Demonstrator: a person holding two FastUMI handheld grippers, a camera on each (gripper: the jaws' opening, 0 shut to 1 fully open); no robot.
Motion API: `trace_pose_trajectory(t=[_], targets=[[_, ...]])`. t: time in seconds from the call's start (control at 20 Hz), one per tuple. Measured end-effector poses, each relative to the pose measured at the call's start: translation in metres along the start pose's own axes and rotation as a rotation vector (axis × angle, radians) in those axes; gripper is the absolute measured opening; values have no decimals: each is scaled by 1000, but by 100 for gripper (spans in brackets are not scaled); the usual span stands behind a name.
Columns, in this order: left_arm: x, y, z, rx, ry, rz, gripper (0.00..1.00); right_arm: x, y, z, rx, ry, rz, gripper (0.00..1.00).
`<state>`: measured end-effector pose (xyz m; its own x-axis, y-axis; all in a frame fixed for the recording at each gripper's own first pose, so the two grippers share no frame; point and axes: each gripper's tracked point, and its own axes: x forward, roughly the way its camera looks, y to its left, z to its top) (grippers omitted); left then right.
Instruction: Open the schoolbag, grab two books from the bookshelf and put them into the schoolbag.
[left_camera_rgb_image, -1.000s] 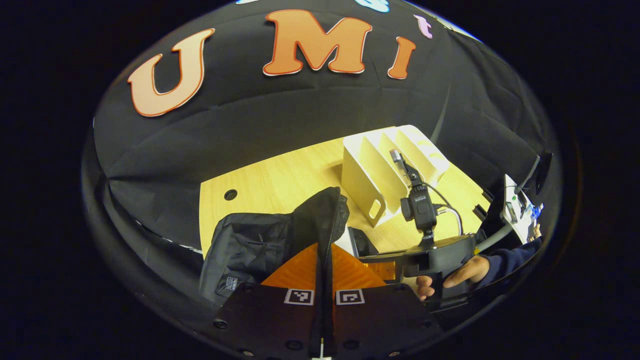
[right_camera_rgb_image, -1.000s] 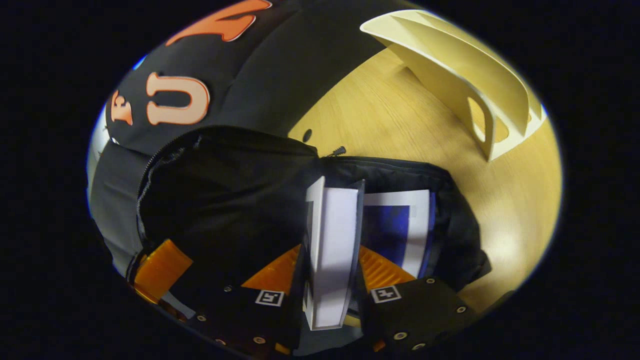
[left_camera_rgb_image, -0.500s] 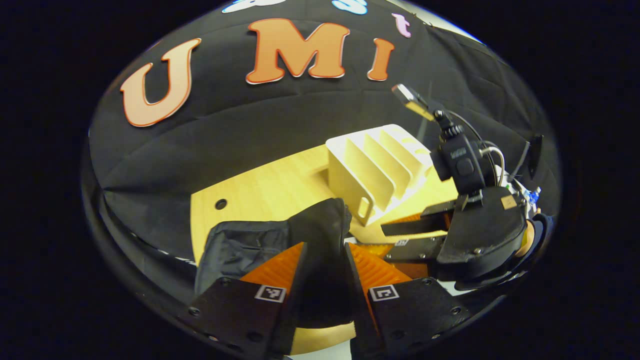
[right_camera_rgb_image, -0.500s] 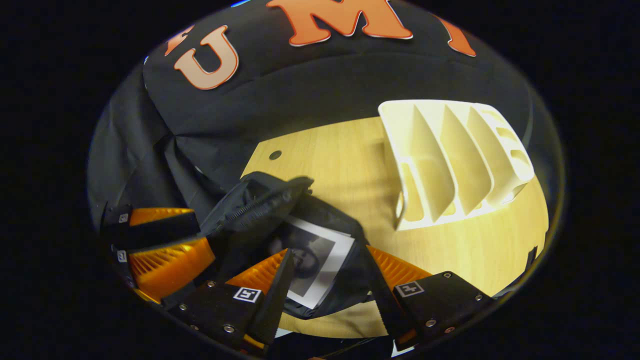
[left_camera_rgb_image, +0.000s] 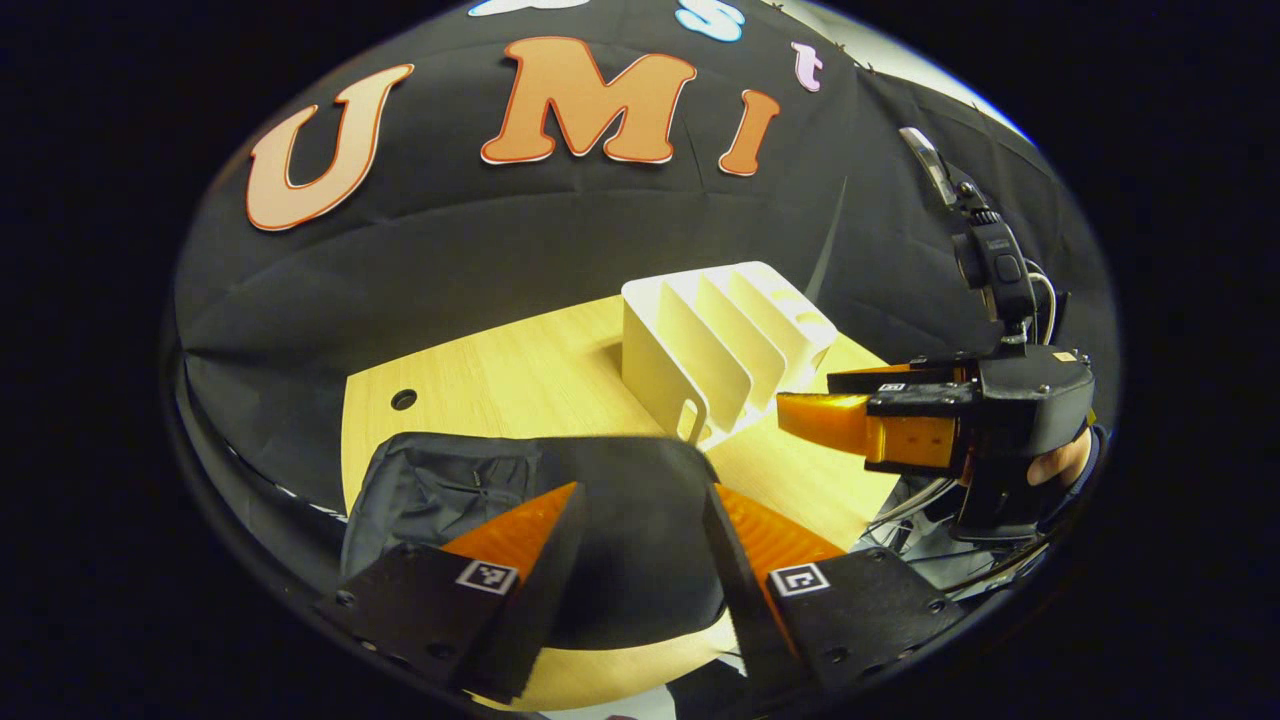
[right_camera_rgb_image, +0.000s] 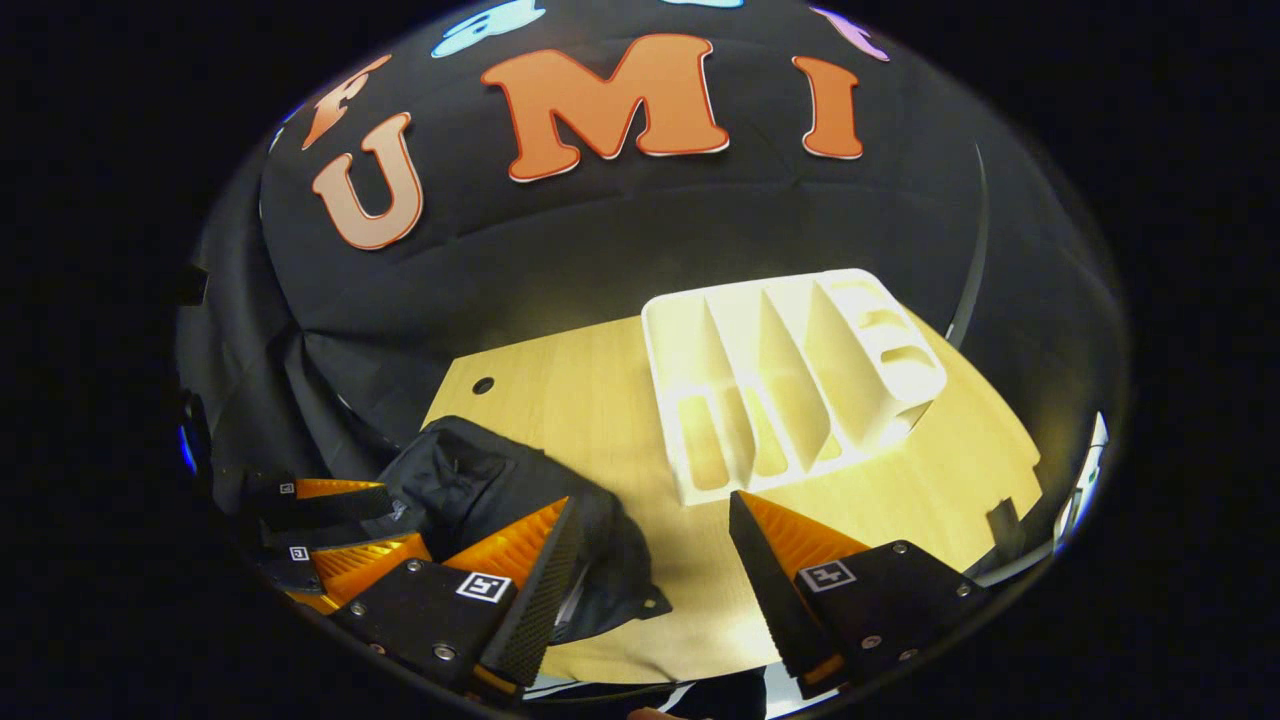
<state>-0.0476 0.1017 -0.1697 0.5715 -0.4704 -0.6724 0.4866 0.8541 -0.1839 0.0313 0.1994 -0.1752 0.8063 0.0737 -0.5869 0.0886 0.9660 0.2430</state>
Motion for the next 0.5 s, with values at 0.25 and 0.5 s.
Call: trace_pose_trajectory(t=[0.25,0.5], targets=[[15,-14,27,-64,-61,66,93,-4,-47,43,-76,-104,-1,94],[40,-49,63,-136,-146,155,98,0,-93,74,-158,-151,35,95]])
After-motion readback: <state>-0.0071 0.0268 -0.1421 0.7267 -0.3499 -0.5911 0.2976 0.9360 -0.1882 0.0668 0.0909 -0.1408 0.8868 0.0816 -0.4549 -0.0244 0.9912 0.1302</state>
